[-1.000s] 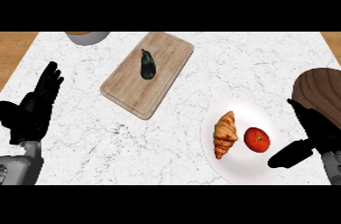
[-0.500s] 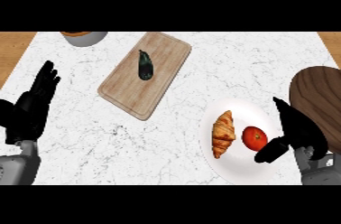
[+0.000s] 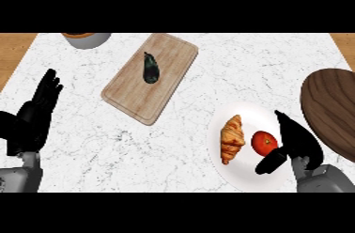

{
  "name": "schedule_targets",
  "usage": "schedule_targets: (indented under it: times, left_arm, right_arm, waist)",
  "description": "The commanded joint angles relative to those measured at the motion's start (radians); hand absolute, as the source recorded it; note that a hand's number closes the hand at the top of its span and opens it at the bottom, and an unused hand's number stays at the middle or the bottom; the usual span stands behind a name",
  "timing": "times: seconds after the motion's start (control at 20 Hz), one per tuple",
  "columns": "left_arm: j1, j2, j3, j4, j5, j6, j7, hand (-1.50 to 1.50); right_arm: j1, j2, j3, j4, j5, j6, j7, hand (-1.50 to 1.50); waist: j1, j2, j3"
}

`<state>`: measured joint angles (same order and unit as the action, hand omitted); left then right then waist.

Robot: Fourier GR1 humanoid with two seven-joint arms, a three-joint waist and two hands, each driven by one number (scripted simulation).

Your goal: Pick the tomato from the plate and place it in the bowl

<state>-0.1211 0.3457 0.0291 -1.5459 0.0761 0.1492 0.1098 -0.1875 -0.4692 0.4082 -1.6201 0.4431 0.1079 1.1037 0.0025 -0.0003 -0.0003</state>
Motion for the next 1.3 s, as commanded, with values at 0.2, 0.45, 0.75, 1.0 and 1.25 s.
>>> schedule_targets:
  times: [0.2, 0.45, 0.75, 1.0, 1.25]
  left_arm:
    - [-0.071, -0.029, 0.015, 0.041, -0.037, -0.001, 0.013, 0.0]
    - [-0.043, -0.018, 0.061, 0.084, -0.015, -0.053, -0.034, 0.0]
    - [0.014, -0.024, 0.066, -0.059, -0.041, -0.078, 0.054, 0.0]
    - [0.039, -0.035, 0.087, -0.02, -0.028, -0.102, -0.025, 0.0]
    - [-0.029, -0.056, 0.065, 0.006, -0.078, -0.055, 0.02, 0.0]
  right_arm:
    - [0.003, 0.09, -0.027, 0.076, 0.104, 0.013, 0.059, -1.5]
    - [-0.037, 0.147, -0.089, 0.201, 0.108, 0.011, -0.008, -1.5]
    - [-0.025, 0.178, -0.132, 0.225, 0.139, 0.043, -0.156, 1.5]
    - [-0.105, 0.209, -0.158, 0.359, 0.172, 0.005, -0.228, 1.5]
    - [0.023, 0.147, -0.08, 0.254, 0.232, 0.0, -0.379, 1.5]
  waist:
    - [-0.004, 0.001, 0.0]
    - [0.0, 0.002, 0.0]
    - [0.001, 0.0, 0.0]
    - [0.006, 0.001, 0.0]
    - [-0.006, 0.0, 0.001]
